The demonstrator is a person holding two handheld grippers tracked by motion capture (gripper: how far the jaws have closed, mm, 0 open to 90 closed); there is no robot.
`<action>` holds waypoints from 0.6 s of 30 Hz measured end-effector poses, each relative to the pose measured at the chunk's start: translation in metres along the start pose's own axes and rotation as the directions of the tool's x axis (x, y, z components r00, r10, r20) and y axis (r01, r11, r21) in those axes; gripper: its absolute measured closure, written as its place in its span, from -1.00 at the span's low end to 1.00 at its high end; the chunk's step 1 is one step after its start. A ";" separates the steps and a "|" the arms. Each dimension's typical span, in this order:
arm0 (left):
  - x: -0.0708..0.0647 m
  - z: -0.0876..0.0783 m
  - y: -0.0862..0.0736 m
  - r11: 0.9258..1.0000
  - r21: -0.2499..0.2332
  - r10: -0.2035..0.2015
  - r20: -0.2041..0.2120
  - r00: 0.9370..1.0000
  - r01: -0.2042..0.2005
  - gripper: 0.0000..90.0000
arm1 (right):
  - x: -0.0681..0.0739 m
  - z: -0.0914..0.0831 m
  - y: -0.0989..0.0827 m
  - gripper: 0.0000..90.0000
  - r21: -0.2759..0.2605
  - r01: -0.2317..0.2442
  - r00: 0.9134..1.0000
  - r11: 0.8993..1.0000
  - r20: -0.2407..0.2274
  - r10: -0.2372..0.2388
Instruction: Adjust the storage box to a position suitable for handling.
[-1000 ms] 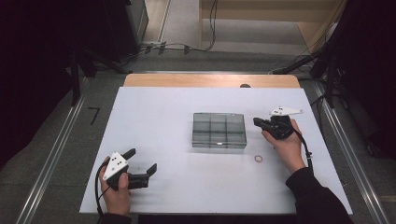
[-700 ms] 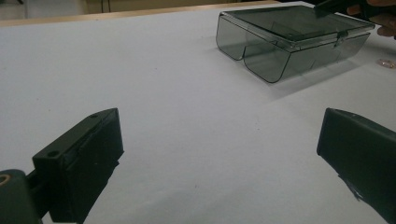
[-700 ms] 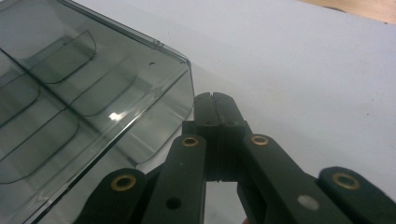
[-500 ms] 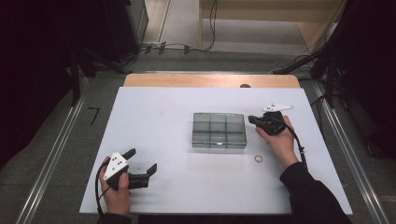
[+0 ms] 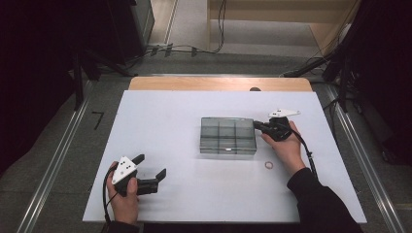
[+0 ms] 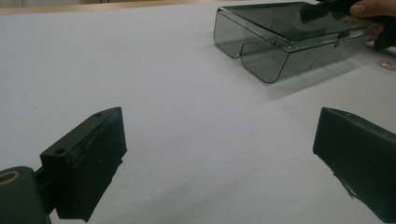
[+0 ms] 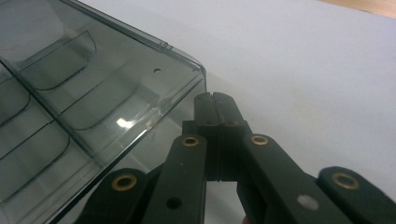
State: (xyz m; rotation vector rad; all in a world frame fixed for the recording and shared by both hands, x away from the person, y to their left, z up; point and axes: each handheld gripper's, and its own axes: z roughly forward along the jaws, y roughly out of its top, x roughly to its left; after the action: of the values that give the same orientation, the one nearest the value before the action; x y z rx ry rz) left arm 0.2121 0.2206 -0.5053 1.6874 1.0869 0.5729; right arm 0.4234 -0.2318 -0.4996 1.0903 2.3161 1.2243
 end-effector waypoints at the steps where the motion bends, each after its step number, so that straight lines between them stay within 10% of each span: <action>1: -0.001 0.001 0.002 1.000 0.003 -0.001 0.003 1.000 0.001 -0.95 | -0.001 0.000 0.000 0.96 -0.004 -0.005 1.000 1.000 -0.008 0.005; 18: -0.009 0.048 0.022 0.996 0.070 -0.057 0.008 0.998 0.056 -0.76 | 0.004 0.003 0.000 0.97 -0.006 0.017 0.999 1.000 -0.039 -0.017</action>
State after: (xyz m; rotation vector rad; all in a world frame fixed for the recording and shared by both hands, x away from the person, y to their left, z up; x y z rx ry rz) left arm 0.2544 0.1875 -0.5026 1.7119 1.1556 0.4947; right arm 0.4229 -0.2269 -0.5009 1.0521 2.3445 1.2556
